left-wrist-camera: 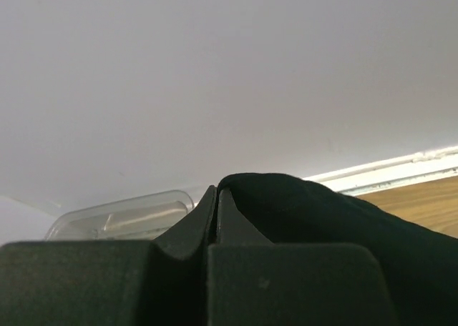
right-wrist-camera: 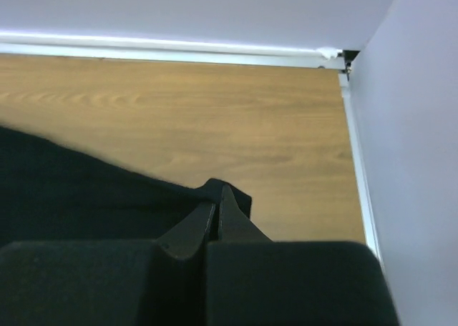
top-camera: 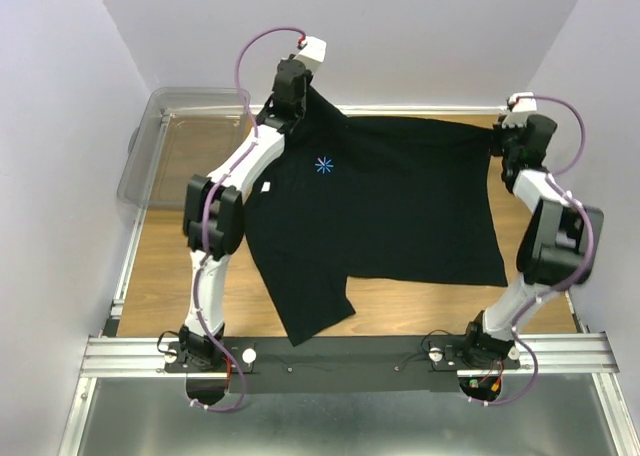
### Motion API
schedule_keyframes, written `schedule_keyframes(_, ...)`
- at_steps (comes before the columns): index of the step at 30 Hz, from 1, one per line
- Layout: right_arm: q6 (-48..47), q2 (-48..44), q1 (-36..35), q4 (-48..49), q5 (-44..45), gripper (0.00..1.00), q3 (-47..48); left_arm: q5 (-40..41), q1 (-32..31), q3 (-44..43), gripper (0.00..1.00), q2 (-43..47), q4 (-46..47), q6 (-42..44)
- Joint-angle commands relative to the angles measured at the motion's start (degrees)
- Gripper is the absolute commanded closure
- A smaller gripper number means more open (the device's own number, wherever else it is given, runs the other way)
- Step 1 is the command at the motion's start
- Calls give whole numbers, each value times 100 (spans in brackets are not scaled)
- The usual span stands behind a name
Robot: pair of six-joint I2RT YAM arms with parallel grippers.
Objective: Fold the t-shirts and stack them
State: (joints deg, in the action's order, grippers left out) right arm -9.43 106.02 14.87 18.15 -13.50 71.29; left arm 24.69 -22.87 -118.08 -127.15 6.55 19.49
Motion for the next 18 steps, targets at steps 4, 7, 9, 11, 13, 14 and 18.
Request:
schedule_keyframes(4, -137, -3145, 42, -169, -865, 99, -1845, -50, 29, 2241, 100, 2798, 1401, -550)
schedule_keyframes(7, -243, -4244, 51, -592, -892, 99, -1839, -341, 20, 2850, 100, 4116, 1560, -770)
schedule_keyframes(9, -287, -4677, 68, -1750, -857, 99, -1130, -561, -24, 3273, 100, 5036, 1639, -920)
schedule_keyframes(11, -252, -5027, 77, -2146, -830, 99, -338, -710, -138, 3405, 100, 5611, 1639, -981)
schedule_keyframes(13, -182, -5091, 77, -2507, -760, 99, 400, -728, -217, 3380, 100, 6367, 1613, -1052)
schedule_keyframes(14, -112, -5065, 77, -2918, -655, 99, 1361, -763, -261, 3301, 100, 6813, 1578, -1191)
schedule_keyframes(18, 55, -4872, 77, -3554, -312, 99, 3440, -895, -279, 3002, 100, 7606, 1552, -1491)
